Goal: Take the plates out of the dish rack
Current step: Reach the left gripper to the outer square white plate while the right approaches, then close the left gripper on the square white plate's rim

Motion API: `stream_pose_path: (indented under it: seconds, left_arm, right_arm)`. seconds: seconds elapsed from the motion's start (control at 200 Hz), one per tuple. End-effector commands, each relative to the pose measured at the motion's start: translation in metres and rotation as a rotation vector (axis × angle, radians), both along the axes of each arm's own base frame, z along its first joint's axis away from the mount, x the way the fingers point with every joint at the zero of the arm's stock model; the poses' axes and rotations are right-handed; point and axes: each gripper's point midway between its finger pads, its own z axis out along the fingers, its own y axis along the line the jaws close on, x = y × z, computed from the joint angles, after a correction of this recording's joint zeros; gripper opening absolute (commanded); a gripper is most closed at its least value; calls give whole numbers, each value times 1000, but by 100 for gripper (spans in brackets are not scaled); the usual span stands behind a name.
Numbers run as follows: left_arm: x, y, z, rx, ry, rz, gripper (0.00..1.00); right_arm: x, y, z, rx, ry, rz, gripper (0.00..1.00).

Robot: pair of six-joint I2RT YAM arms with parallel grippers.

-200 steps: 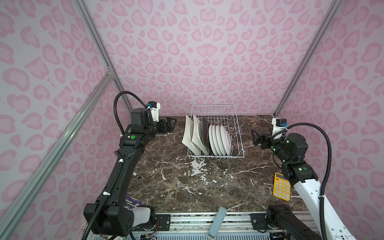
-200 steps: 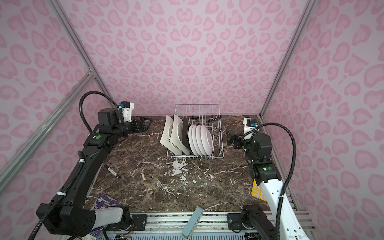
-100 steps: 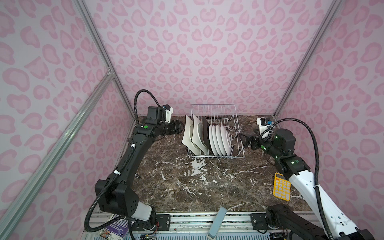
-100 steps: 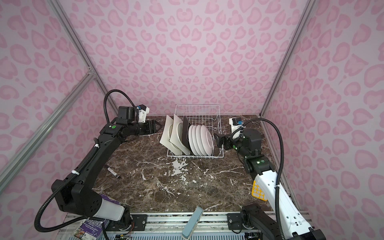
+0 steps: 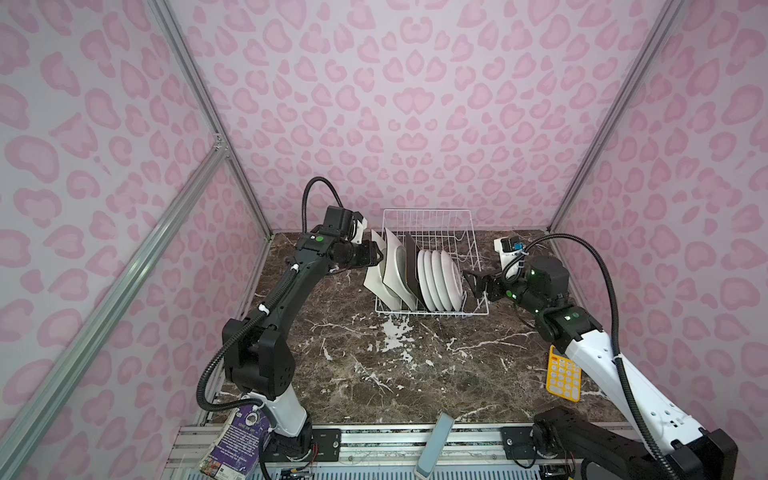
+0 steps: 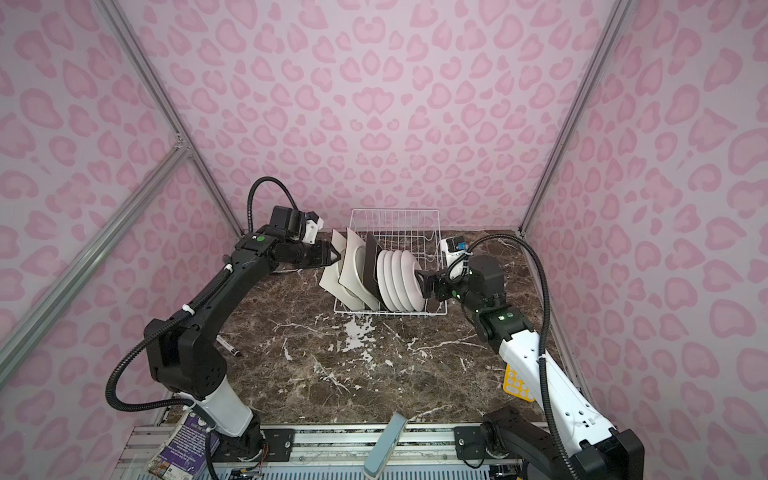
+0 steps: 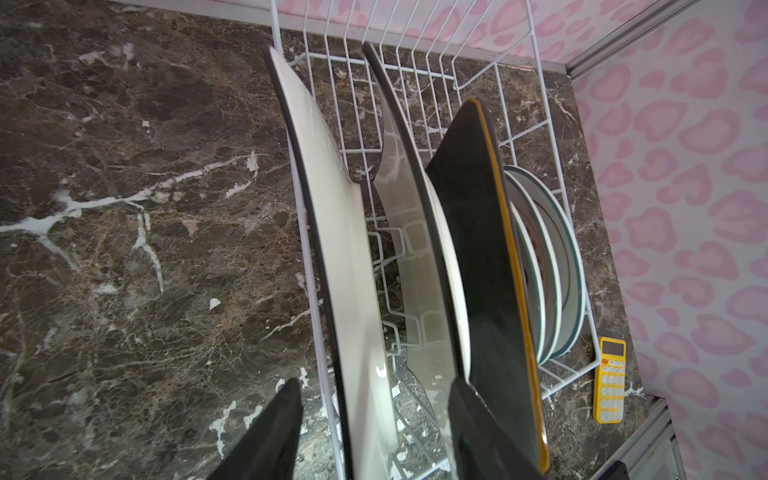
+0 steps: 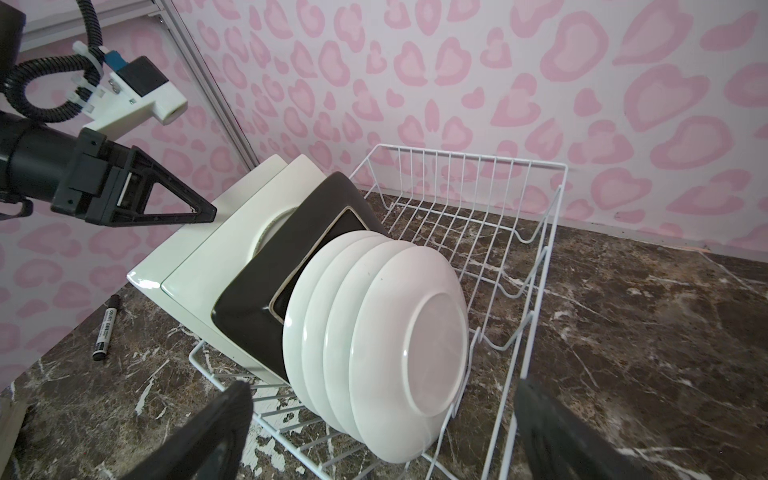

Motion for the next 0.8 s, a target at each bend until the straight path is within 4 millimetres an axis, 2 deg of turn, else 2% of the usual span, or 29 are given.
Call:
stream_pose_path:
  seconds: [0.0,0.445,0.795]
  left_arm:
    - [1,1,-5,31,28,6,57]
    - [3,0,-34,58,90,19,53]
    - [6,-2,-41,41,111,40,45]
  right_arm:
    - [4,1,6,14,-34,-19,99]
    - [-1,-1,4,-2,-36,-38,99]
    - [-2,0,2,-20,-41,-35,100]
